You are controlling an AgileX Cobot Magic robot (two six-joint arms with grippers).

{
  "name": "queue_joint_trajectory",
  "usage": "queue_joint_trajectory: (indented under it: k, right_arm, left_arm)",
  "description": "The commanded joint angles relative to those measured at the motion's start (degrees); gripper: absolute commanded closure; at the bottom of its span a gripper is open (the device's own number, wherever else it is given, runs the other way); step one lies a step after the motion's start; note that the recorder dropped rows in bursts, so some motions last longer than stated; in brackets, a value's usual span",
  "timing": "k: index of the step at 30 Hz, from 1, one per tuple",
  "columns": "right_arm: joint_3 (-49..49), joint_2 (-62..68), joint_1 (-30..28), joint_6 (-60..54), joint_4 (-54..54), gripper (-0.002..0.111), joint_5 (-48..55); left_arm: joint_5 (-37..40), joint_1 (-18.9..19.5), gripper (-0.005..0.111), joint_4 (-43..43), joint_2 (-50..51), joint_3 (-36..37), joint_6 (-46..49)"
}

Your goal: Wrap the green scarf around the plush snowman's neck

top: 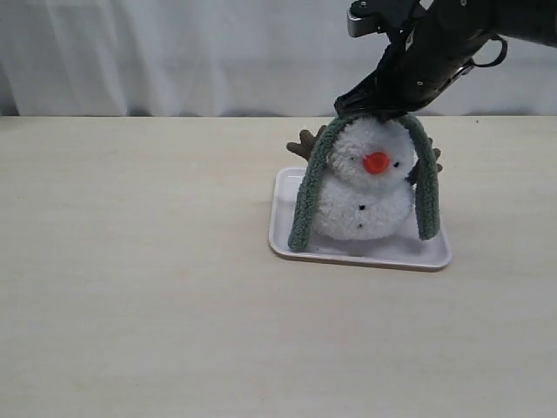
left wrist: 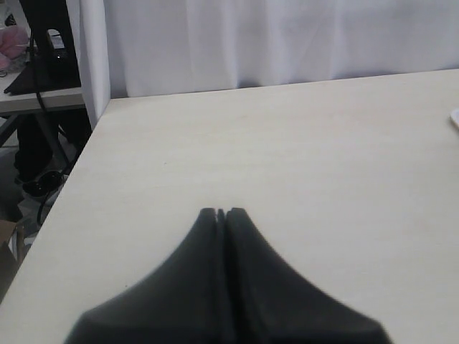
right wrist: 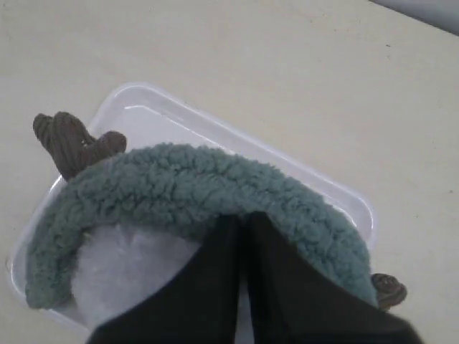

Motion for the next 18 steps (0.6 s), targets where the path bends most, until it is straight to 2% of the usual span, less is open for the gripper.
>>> queue_joint_trajectory:
  k: [1,7,18]
  right_arm:
    - [-0.43,2.3,-0.3,0.47,-0.79,0.104,-7.01]
    - [-0.43,3.62,-0.67,0.47,-3.4,0.104,-11.84]
    - [-0.43,7.86,-2.35,-0.15,-3.4,0.104,-8.93]
  left_arm:
    - [-0.55,-0.05,0.107,-0.04,-0.16,0.21,-0.1]
    - [-0.55,-0.05,0.107,-0.04,-0.16,0.21,-0.1]
    - [-0.55,-0.05,0.107,-0.04,-0.16,0.21,-0.1]
